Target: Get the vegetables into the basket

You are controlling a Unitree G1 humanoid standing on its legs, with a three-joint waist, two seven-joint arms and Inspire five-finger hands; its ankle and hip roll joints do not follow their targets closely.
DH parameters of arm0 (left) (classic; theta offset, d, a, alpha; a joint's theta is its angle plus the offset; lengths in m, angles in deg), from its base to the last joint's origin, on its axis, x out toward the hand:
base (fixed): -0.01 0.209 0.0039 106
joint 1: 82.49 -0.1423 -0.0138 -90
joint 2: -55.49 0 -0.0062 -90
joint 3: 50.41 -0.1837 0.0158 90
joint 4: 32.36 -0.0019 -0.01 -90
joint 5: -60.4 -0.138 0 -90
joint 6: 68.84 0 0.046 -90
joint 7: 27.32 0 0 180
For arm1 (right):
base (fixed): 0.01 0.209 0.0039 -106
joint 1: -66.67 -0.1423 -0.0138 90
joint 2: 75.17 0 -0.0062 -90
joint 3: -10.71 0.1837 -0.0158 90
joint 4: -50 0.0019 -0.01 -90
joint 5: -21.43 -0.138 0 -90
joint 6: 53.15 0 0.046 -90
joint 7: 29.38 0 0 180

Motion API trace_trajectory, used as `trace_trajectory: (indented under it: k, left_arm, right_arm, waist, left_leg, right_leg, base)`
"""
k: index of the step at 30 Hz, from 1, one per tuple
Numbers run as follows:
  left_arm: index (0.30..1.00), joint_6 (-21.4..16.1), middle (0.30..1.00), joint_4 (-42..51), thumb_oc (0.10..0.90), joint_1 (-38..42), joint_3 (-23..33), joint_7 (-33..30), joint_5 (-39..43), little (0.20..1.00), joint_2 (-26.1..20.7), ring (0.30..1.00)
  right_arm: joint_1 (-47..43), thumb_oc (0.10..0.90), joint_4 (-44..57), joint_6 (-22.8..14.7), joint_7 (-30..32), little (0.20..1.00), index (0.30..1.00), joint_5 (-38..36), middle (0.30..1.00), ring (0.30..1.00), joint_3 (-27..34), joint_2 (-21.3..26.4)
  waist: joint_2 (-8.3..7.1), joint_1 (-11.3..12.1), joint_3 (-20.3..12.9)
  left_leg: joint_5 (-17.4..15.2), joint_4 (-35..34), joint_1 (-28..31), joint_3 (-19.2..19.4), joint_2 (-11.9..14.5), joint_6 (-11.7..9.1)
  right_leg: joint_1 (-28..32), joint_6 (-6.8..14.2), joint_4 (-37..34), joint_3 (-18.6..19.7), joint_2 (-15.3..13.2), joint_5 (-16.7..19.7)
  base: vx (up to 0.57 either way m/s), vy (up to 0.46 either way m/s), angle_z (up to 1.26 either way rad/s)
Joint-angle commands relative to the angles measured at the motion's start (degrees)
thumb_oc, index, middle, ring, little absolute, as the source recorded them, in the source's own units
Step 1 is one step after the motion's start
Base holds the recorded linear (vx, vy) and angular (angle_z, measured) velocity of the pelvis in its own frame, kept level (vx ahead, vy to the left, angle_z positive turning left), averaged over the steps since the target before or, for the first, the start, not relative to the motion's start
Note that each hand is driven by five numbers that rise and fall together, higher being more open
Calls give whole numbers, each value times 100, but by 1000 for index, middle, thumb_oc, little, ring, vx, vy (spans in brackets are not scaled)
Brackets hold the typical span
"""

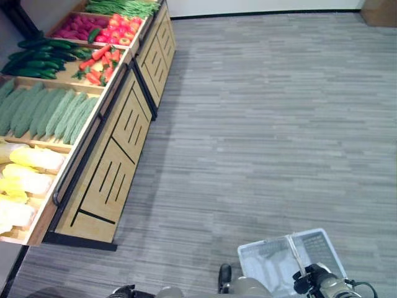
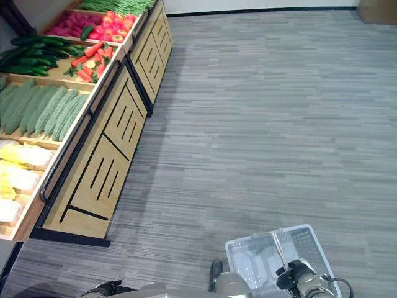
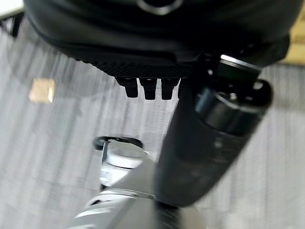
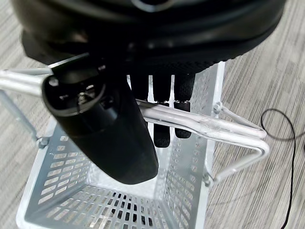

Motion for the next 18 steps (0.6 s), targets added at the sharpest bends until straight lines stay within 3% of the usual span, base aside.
trace_trajectory:
  k: [1,4,5,6,8,10,13,18]
  left_arm:
    - [1000,36,1000,135,900,78,-292,-9,2,1000,-126,1000]
    - [1000,40,1000,99,900,74,-282,-20,-46,1000,-118,1000]
    - [1000,36,1000,58,900,34,-263,-45,-134,1000,-96,1000]
    - [1000,35,1000,57,900,29,-265,-45,-136,1000,-99,1000]
    - [1000,29,1000,-5,900,-65,-207,-63,-181,1000,-115,1000]
    - [1000,30,1000,-19,900,-71,-187,-63,-148,1000,-122,1000]
    - [1000,21,1000,-77,900,-192,-16,-70,14,1000,-146,1000]
    - [1000,38,1000,-125,900,-163,-83,-63,-134,1000,-202,1000]
  right_arm:
    - [9,400,-13,47,172,300,300,-160,300,300,110,254]
    - [42,400,2,38,191,300,300,-190,300,300,116,223]
    - [97,400,22,27,187,300,300,-157,300,300,77,167]
    - [105,400,25,27,187,300,300,-156,300,300,78,164]
    - [149,400,73,-11,183,300,300,-119,300,300,33,97]
    - [202,400,84,-22,187,300,300,-122,300,300,40,72]
    - [361,400,67,-26,175,300,300,-93,300,300,22,-76]
    - [422,400,-12,-9,151,300,300,-134,300,300,2,-226]
  waist:
    - [-198,94,321]
    - [-172,219,318]
    - [-121,376,301]
    - [-139,379,332]
    - [-110,512,309]
    - [-116,500,299]
    - [-181,538,159]
    - [-322,451,54]
  left_leg:
    - [510,-1371,188,959,-39,572]
    - [294,-2142,-40,1080,-130,601]
    - [520,-2762,-321,895,-228,614]
    - [522,-2801,-249,902,-245,614]
    - [861,-3234,-363,838,-279,561]
    - [915,-3260,-343,971,-268,551]
    - [726,-3319,-123,753,-333,673]
    - [465,-3379,68,819,-376,829]
  right_leg:
    - [-242,771,16,600,-523,200]
    - [-5,854,-104,697,-484,133]
    - [261,878,-219,807,-404,35]
    - [322,881,-236,808,-421,18]
    - [657,869,-354,1045,-288,-125]
    - [714,858,-384,1056,-263,-139]
    - [792,855,-419,1180,-246,-179]
    - [759,968,-459,1253,-364,-153]
  base:
    - [293,-28,15]
    - [193,37,-11]
    - [238,61,-39]
    - [270,56,-33]
    - [246,48,-48]
    - [128,42,-76]
    - [88,43,-67]
    - [48,88,7]
